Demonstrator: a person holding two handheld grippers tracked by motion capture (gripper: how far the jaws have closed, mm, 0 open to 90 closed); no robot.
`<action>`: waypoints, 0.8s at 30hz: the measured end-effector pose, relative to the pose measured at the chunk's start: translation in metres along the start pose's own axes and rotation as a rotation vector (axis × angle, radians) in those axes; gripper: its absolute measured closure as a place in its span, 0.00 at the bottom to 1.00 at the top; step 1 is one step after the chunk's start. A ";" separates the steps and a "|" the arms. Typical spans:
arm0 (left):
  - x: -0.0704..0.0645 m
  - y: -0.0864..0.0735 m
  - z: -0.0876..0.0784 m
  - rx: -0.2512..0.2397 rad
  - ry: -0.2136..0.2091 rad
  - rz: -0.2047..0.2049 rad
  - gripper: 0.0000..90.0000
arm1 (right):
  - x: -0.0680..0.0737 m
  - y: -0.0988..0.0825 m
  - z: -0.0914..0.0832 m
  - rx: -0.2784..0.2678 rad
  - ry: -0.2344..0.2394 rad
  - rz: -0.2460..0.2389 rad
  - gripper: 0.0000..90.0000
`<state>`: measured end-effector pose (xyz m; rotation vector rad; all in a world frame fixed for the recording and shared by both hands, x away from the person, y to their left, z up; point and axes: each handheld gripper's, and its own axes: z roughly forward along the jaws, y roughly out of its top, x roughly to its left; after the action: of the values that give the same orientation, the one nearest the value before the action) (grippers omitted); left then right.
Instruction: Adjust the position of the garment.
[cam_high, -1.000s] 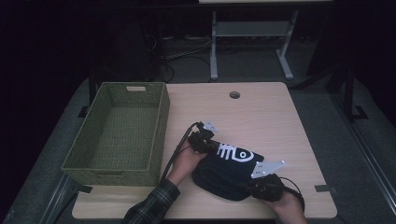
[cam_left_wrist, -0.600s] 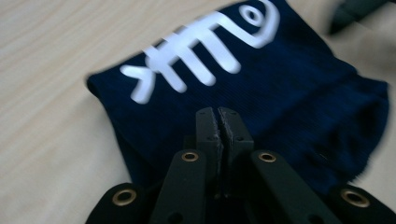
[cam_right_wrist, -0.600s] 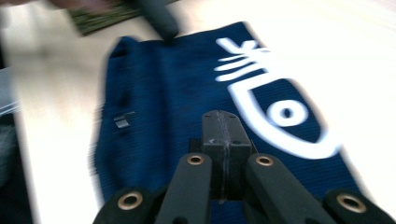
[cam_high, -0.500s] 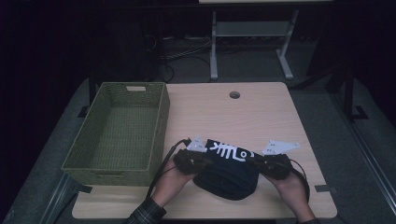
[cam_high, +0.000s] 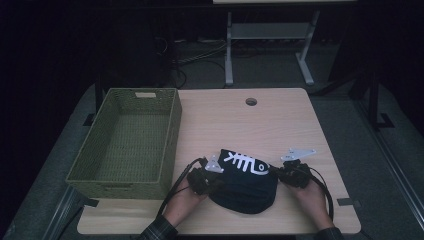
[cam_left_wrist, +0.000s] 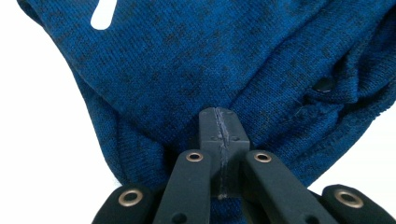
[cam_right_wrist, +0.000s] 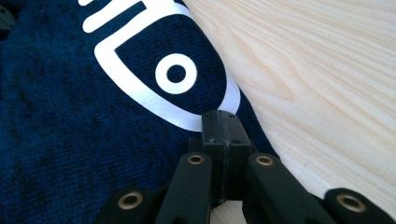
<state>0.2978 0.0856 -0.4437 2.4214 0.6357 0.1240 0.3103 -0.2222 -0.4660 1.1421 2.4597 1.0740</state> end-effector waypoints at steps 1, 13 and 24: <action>0.001 0.000 0.000 0.001 -0.003 -0.002 1.00 | 0.001 -0.001 0.000 0.000 -0.001 0.000 1.00; 0.012 0.009 -0.017 -0.068 0.007 -0.074 0.72 | 0.001 -0.014 -0.030 -0.084 -0.076 0.001 0.60; 0.036 0.015 -0.011 -0.128 0.025 -0.184 0.39 | -0.008 -0.046 -0.045 -0.072 -0.183 0.112 0.14</action>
<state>0.3330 0.0983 -0.4286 2.2303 0.8327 0.1147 0.2682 -0.2710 -0.4672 1.3072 2.2231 1.0283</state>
